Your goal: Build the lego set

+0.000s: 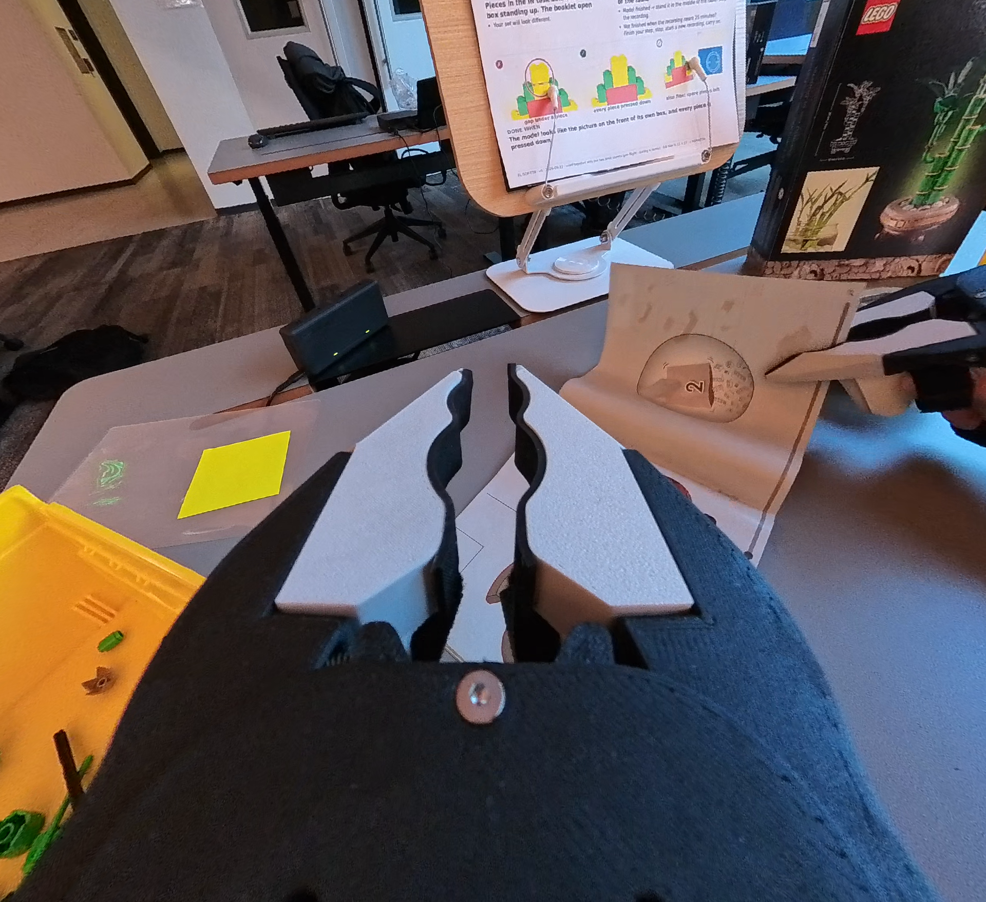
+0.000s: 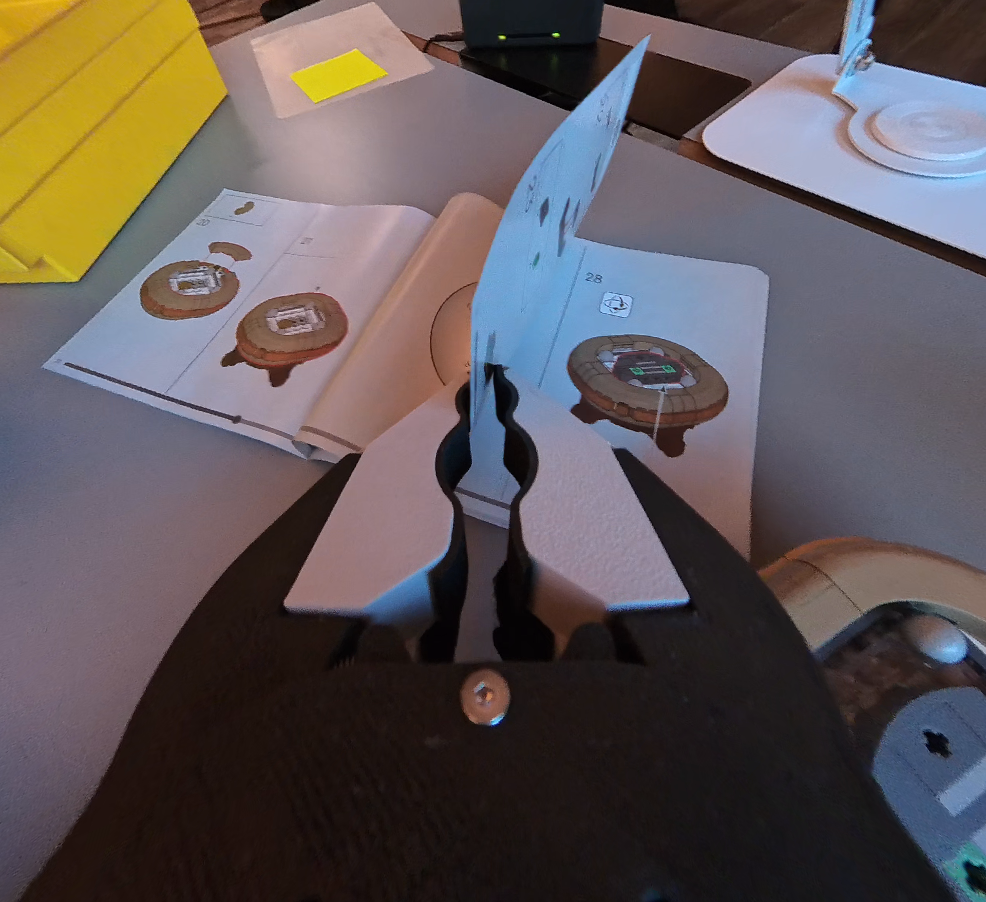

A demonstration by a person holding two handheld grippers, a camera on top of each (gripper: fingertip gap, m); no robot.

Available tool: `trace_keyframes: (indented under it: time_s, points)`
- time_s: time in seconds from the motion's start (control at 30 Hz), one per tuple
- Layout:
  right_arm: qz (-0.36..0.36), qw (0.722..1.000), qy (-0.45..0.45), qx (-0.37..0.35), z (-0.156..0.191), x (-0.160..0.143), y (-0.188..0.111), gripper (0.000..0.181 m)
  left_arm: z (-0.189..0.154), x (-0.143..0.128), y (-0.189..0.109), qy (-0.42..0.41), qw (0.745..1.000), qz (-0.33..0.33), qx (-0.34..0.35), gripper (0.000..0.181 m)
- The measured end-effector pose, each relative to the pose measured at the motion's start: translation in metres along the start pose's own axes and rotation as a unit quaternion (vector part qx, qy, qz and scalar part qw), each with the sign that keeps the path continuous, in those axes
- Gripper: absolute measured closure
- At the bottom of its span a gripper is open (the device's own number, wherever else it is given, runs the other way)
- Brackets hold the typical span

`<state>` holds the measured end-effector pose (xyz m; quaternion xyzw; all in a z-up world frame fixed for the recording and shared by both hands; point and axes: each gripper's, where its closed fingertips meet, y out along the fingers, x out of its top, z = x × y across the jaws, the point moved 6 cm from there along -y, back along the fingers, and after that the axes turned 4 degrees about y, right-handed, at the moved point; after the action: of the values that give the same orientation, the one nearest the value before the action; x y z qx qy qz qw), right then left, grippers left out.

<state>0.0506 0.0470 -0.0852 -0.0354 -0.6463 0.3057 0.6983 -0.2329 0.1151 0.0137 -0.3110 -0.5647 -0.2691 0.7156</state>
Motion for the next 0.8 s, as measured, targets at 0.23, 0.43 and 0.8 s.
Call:
trace_keyframes:
  time_s: [0.23,0.43,0.8]
  points:
    - [-0.032,0.993,-0.051,0.1,0.057,0.01,0.007,0.176,-0.001,-0.001,0.001,0.001,1.0,0.003,-0.001,0.169]
    - [0.057,0.971,-0.138,0.188,0.116,-0.02,0.034,0.154,-0.001,-0.003,0.003,0.002,1.0,0.011,-0.002,0.169]
    - [0.114,0.944,-0.205,0.232,0.139,-0.04,0.035,0.151,-0.003,-0.012,0.009,-0.003,0.999,0.046,-0.014,0.165]
